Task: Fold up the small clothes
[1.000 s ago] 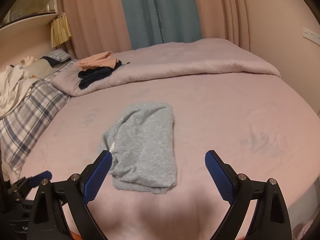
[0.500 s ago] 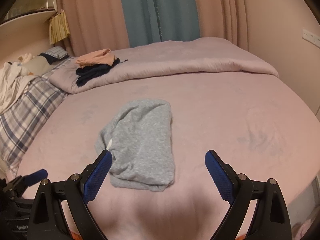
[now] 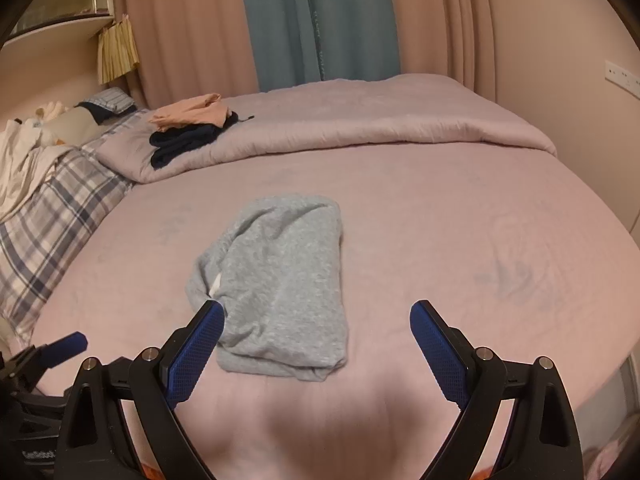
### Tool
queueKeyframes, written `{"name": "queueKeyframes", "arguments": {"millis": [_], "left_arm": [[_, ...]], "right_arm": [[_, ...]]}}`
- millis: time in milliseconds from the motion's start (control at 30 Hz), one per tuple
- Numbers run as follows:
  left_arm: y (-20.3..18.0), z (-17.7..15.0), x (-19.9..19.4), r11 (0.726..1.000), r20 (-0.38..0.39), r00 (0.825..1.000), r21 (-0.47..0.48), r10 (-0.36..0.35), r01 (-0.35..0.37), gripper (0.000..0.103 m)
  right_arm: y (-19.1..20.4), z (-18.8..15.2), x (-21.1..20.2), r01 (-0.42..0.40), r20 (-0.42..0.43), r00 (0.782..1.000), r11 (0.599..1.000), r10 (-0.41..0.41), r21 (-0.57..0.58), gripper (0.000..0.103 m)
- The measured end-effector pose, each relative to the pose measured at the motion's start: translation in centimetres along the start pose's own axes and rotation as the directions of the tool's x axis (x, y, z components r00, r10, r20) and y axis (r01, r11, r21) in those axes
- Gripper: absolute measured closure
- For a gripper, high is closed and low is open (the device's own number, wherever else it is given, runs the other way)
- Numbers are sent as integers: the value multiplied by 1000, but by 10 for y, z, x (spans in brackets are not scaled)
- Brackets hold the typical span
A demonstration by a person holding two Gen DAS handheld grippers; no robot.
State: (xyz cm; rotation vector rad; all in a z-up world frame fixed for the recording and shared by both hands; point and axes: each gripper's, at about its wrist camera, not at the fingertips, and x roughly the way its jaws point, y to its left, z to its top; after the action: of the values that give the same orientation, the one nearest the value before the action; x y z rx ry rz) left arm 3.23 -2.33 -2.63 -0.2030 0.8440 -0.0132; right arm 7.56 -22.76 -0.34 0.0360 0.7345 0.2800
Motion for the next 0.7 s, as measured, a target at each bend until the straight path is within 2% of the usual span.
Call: {"name": "queueKeyframes", "arguments": {"millis": [700], "left_arm": [[-2,1,-2,1000,4,1000,6,-4,4,1]], "right_arm": [[-2,-3,6,7,-17,1000,1000,-6,8,9]]}}
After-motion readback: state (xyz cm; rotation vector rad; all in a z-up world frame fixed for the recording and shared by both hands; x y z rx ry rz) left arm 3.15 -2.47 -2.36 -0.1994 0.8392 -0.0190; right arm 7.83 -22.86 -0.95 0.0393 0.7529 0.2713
